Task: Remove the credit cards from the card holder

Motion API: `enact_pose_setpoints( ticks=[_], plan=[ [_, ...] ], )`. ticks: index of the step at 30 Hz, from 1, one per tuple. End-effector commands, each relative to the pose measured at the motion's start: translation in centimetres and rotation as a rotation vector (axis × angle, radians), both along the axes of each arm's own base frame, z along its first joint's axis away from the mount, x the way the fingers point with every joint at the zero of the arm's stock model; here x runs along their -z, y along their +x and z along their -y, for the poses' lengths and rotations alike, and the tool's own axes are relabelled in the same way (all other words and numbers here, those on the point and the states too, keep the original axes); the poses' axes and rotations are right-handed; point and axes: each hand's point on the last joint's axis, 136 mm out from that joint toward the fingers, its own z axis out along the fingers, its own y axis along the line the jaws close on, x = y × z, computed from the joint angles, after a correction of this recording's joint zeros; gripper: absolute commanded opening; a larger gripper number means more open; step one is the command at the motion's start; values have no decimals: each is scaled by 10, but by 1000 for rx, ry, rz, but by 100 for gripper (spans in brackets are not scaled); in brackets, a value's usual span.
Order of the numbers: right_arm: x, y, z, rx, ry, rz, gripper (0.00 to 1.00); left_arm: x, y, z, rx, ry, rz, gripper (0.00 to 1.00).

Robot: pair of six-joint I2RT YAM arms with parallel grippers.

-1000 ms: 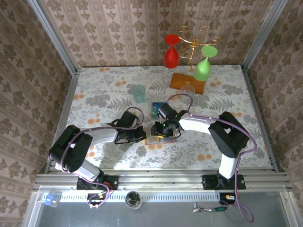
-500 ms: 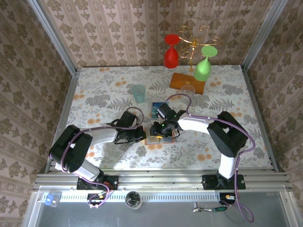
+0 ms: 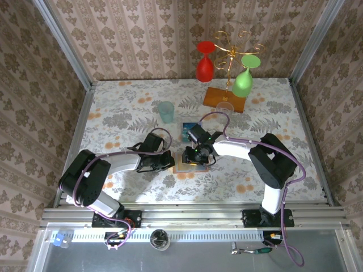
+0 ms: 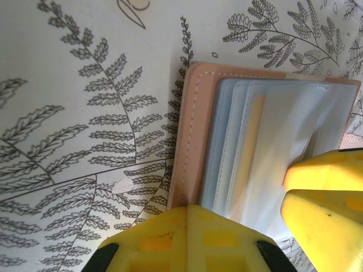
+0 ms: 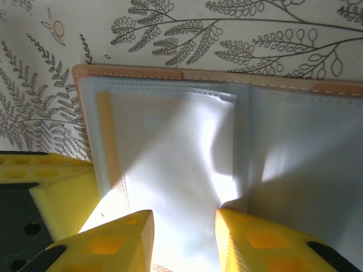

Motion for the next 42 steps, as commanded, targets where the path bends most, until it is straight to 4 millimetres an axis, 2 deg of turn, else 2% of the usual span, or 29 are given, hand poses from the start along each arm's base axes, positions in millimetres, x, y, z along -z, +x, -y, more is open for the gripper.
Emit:
enact_pose_setpoints(
  ticks=[1, 13, 20, 28, 36, 42],
  plan=[
    [-6, 1, 7, 3, -42, 26, 34, 9, -8, -10, 5, 39, -32, 1],
    [-10, 2, 10, 31, 1, 31, 34, 9, -7, -10, 9, 45, -33, 1],
    [-4, 2, 13, 39, 14, 17, 32, 7, -5, -9, 10, 45, -32, 1],
    [-2, 2, 14, 46, 30, 10, 31, -9, 3, -5, -4, 17, 3, 2],
    [-1, 1, 15, 49, 36, 6, 30, -37, 16, 11, -35, -106, 54, 15],
    [-2, 1, 16, 50, 39, 7, 30, -39, 22, 26, -48, -191, 37, 21]
  ],
)
